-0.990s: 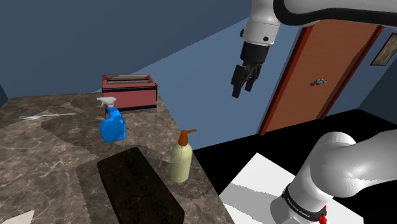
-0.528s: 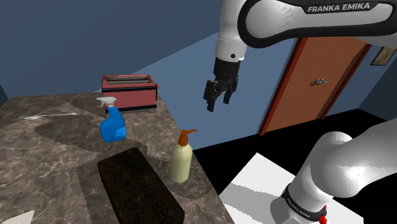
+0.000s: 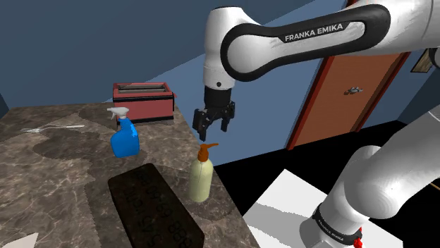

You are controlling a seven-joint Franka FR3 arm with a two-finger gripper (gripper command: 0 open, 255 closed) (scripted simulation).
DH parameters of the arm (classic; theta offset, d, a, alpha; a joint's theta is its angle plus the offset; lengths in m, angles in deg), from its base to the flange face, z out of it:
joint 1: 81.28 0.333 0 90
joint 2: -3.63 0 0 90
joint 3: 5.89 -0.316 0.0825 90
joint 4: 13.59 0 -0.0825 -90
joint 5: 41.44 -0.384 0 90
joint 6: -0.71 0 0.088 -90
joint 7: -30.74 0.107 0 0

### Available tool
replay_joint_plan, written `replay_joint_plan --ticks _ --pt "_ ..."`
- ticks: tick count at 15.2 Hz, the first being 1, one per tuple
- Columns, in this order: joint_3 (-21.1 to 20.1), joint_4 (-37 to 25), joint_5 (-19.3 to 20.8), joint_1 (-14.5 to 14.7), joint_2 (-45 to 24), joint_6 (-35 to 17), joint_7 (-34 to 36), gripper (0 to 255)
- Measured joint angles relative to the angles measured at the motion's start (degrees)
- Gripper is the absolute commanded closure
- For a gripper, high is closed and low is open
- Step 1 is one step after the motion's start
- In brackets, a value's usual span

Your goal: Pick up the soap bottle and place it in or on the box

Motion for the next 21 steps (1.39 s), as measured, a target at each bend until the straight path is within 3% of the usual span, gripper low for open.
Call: replay_joint_plan --ticks 5,11,17,18,21 --pt "-2.6 -2.1 1.6 0.2 -7.1 -4.3 4.6 0" --pt "-3.2 0.3 2.2 0.3 -9.2 -8.8 5.4 0" --pt "-3.3 1.0 2.1 0.3 -9.2 -9.4 5.4 0" --pt "-3.3 1.0 2.1 0.3 -9.2 -9.4 5.4 255" --pt "-3.3 1.0 2.1 0.3 -9.2 -9.4 5.4 255"
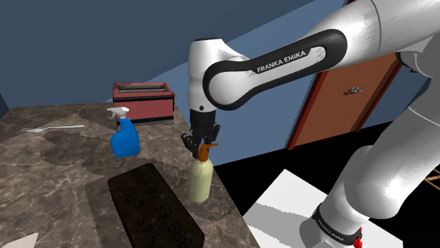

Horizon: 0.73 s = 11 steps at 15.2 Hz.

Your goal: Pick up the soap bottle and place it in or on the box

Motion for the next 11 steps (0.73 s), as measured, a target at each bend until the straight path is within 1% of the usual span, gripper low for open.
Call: replay_joint_plan --ticks 7,11 --pt "0.0 0.0 0.0 0.0 0.0 0.0 0.0 255" --pt "0.2 -1.4 -0.3 0.0 1.1 2.5 -0.2 255"
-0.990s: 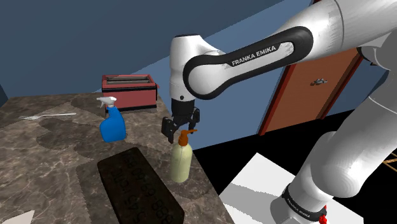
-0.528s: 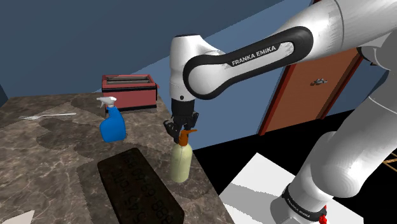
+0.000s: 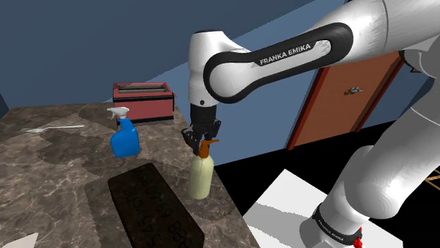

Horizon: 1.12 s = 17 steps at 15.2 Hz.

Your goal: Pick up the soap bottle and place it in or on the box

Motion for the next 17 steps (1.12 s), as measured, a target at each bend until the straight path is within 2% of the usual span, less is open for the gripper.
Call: replay_joint_plan --ticks 17 --pt "1.1 -10.1 -0.6 -0.3 3.2 13.1 -0.6 255"
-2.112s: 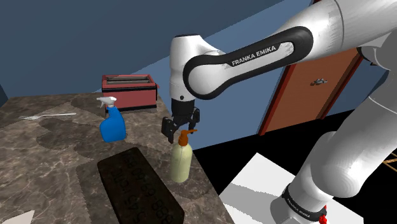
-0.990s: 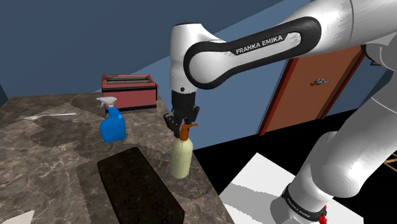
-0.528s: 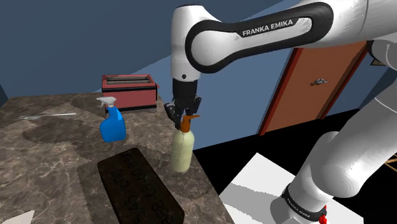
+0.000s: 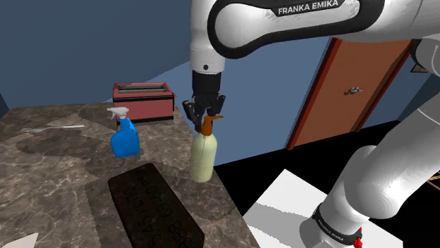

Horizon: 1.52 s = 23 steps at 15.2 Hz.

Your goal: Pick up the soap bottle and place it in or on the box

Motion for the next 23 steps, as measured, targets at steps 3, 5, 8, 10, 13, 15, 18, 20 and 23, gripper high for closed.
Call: replay_joint_plan --ticks 3,5,8,10,13,15,18,20,23 --pt "0.1 -2.3 0.1 0.0 0.0 2.4 0.2 255" --pt "0.2 -3.5 0.0 -0.1 0.2 3.7 0.1 255" --pt "0.3 -6.0 0.2 -0.1 0.1 6.1 0.3 255" --pt "0.3 -7.9 0.3 -0.2 -0.1 7.8 0.4 255" --pt "-0.1 -11.0 0.5 -0.1 -1.1 9.9 1.2 255" --pt "-1.4 -14.8 1.2 0.5 -3.2 11.6 3.4 255" --pt "-4.1 -21.5 2.6 2.1 -7.8 14.0 8.1 255" --pt "-5.7 -27.1 4.1 3.3 -11.2 16.4 11.1 255" --pt "-8.3 -37.5 7.5 6.4 -18.4 20.5 16.5 255"
